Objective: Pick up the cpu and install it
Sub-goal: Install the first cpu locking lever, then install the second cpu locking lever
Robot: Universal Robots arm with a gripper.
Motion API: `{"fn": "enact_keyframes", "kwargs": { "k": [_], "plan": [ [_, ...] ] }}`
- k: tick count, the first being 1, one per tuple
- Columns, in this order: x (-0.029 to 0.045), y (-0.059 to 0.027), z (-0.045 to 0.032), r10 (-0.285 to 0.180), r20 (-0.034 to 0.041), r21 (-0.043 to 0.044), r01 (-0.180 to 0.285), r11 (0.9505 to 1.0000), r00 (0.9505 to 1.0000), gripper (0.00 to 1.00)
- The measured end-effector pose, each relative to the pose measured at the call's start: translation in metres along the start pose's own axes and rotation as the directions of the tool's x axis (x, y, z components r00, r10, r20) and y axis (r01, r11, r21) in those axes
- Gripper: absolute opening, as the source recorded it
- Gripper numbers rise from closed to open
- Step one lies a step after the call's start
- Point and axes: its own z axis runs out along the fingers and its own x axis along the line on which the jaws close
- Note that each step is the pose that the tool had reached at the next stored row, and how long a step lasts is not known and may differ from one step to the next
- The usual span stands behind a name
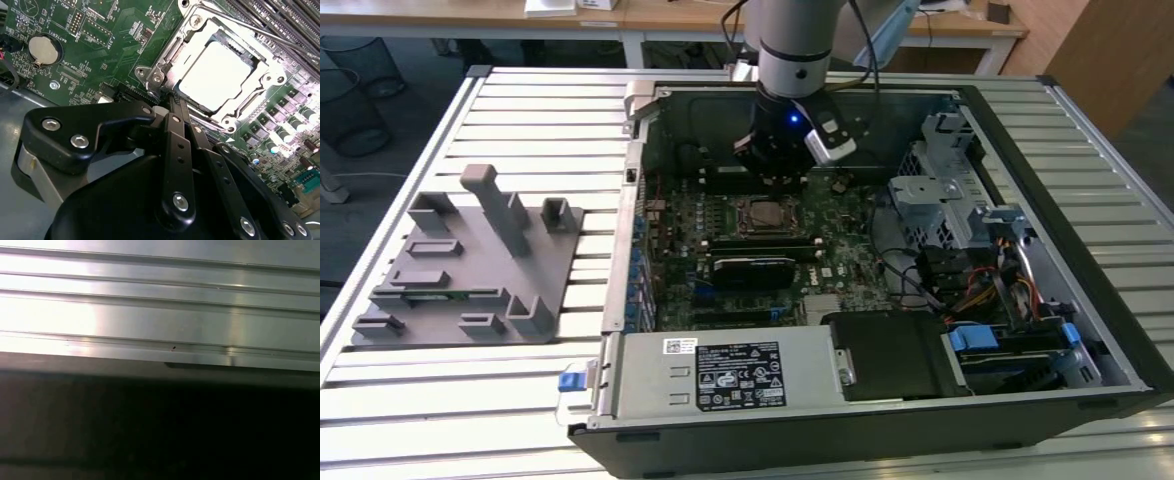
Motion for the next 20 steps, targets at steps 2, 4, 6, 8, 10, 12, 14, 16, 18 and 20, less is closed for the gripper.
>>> {"fn": "enact_keyframes", "kwargs": {
  "k": [2, 4, 6, 8, 10, 12, 14, 16, 18, 20],
  "plan": [
    [0.0000, -0.0009, 0.0000, 0.000, 0.0000, -0.0006, 0.000, 1.0000, 1.0000, 0.11],
    [0.0000, -0.0018, 0.0000, 0.000, 0.0000, -0.0007, 0.000, 1.0000, 1.0000, 0.11],
    [0.0000, -0.0026, 0.0000, 0.000, 0.0000, -0.0007, 0.000, 1.0000, 1.0000, 0.11],
    [0.0001, -0.0034, 0.0000, 0.000, 0.0000, -0.0007, 0.000, 1.0000, 1.0000, 0.11],
    [0.0001, -0.0040, 0.0000, 0.000, 0.0000, -0.0007, 0.000, 1.0000, 1.0000, 0.11],
    [0.0001, -0.0045, 0.0000, 0.000, 0.0000, -0.0007, 0.000, 1.0000, 1.0000, 0.11],
    [0.0001, -0.0051, 0.0000, 0.000, 0.0000, -0.0008, 0.000, 1.0000, 1.0000, 0.11],
    [0.0001, -0.0059, 0.0000, 0.000, 0.0000, -0.0007, 0.000, 1.0000, 1.0000, 0.11],
    [0.0002, -0.0071, 0.0000, 0.000, 0.0000, -0.0006, 0.000, 1.0000, 1.0000, 0.11],
    [0.0002, -0.0085, 0.0000, 0.000, 0.0000, -0.0007, 0.000, 1.0000, 1.0000, 0.11]
  ]
}}
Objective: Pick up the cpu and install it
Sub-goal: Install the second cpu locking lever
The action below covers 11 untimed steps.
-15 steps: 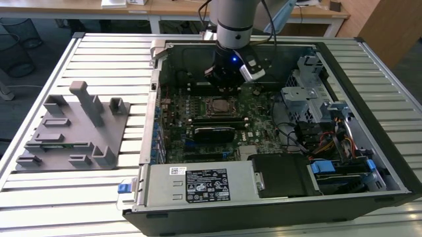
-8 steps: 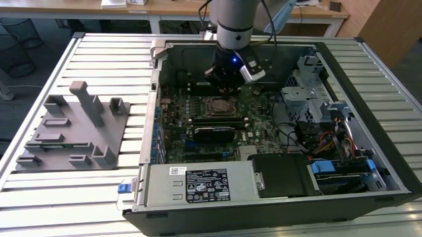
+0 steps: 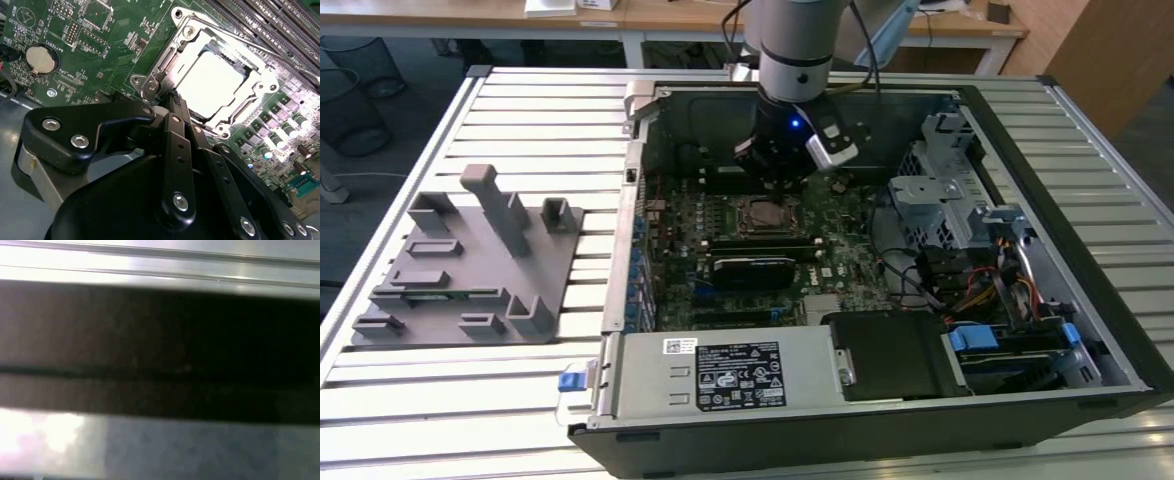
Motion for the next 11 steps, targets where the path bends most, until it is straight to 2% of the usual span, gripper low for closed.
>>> {"fn": "enact_keyframes", "kwargs": {
  "k": [11],
  "plan": [
    [0.0005, -0.0105, -0.0001, 0.000, 0.0001, -0.0007, 0.000, 1.0000, 1.0000, 0.11]
  ]
}}
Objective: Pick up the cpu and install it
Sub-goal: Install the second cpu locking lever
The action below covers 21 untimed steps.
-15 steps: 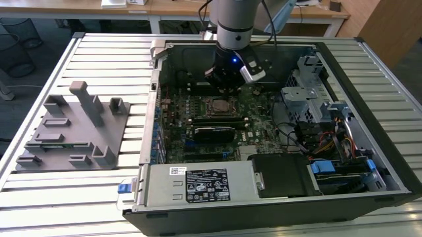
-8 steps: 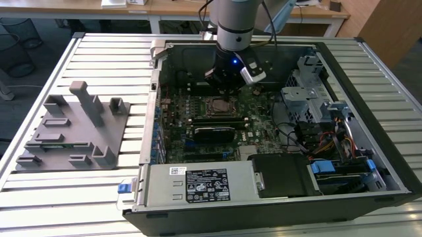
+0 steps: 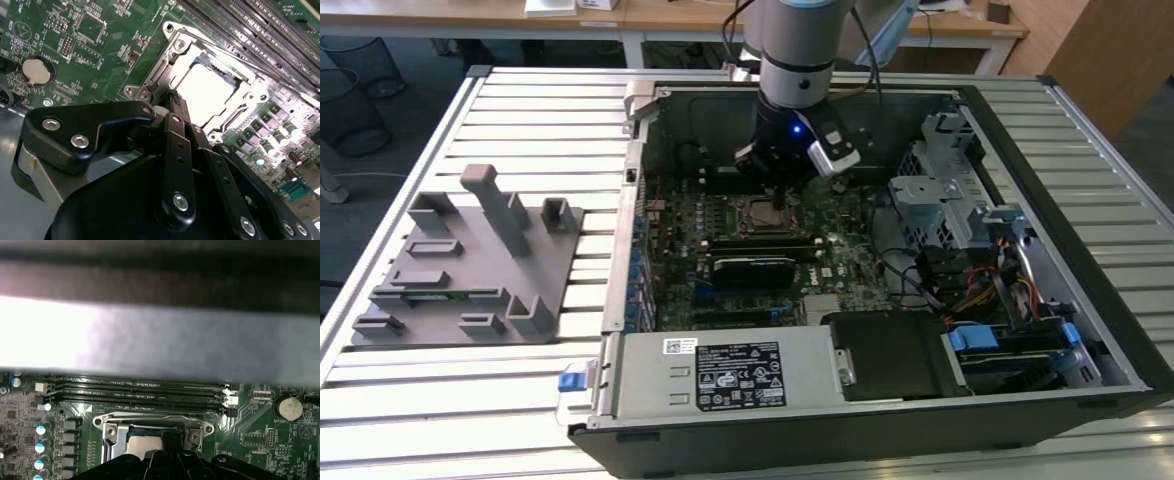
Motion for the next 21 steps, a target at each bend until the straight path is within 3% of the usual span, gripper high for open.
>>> {"fn": "enact_keyframes", "kwargs": {
  "k": [4, 14, 17, 21],
  "plan": [
    [0.0000, -0.0006, -0.0055, 0.000, -0.0002, -0.0002, 0.000, 1.0000, 1.0000, 0.11],
    [-0.0001, -0.0005, -0.0383, 0.000, -0.0128, -0.0012, 0.000, 1.0000, 0.9999, 0.11],
    [-0.0001, -0.0006, -0.0418, 0.000, -0.0232, -0.0020, 0.000, 1.0000, 0.9997, 0.11],
    [0.0002, -0.0023, -0.0419, 0.000, -0.0239, -0.0018, 0.000, 1.0000, 0.9997, 0.11]
  ]
}}
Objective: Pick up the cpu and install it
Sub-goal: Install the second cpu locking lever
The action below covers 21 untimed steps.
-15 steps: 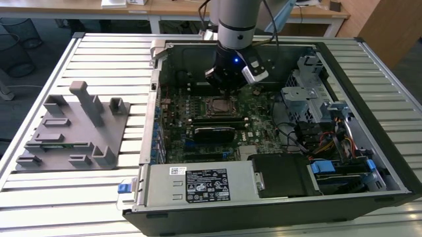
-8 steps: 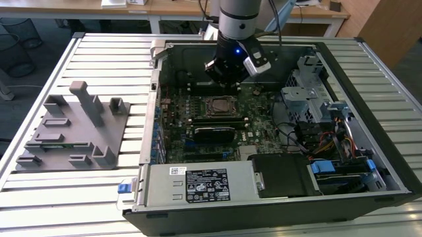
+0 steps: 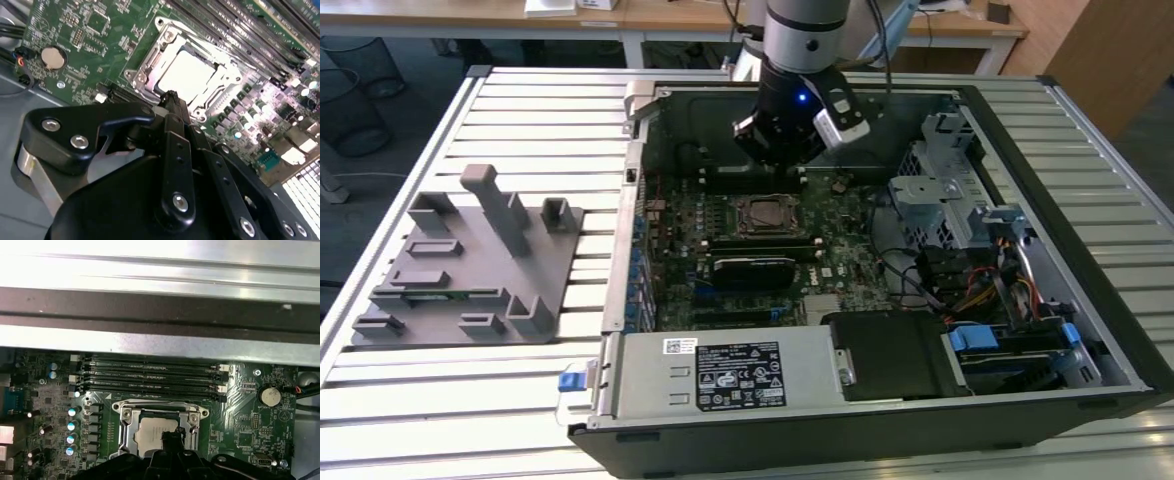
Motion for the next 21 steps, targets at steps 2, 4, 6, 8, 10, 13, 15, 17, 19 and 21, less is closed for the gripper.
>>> {"fn": "enact_keyframes", "kwargs": {
  "k": [2, 4, 6, 8, 10, 13, 15, 17, 19, 21],
  "plan": [
    [0.0002, -0.0018, 0.0000, 0.000, 0.0000, 0.0000, 0.000, 1.0000, 1.0000, 0.11],
    [0.0003, -0.0052, 0.0000, 0.000, -0.0001, 0.0000, 0.000, 1.0000, 1.0000, 0.11],
    [0.0006, -0.0102, 0.0000, 0.000, -0.0001, 0.0000, 0.000, 1.0000, 1.0000, 0.11],
    [0.0008, -0.0143, 0.0000, 0.000, -0.0003, -0.0001, 0.000, 1.0000, 1.0000, 0.11],
    [0.0011, -0.0194, -0.0001, 0.000, -0.0010, 0.0001, 0.000, 1.0000, 1.0000, 0.11],
    [0.0012, -0.0224, 0.0005, -0.008, -0.0025, 0.0000, 0.008, 1.0000, 1.0000, 0.11],
    [0.0015, -0.0240, 0.0008, -0.018, -0.0029, 0.0003, 0.018, 0.9998, 0.9998, 0.11],
    [0.0021, -0.0278, 0.0013, -0.021, -0.0029, 0.0005, 0.021, 0.9998, 0.9998, 0.11],
    [0.0024, -0.0326, 0.0020, -0.021, -0.0028, 0.0002, 0.021, 0.9998, 0.9998, 0.11],
    [0.0026, -0.0371, 0.0028, -0.022, -0.0030, 0.0002, 0.022, 0.9998, 0.9998, 0.11]
  ]
}}
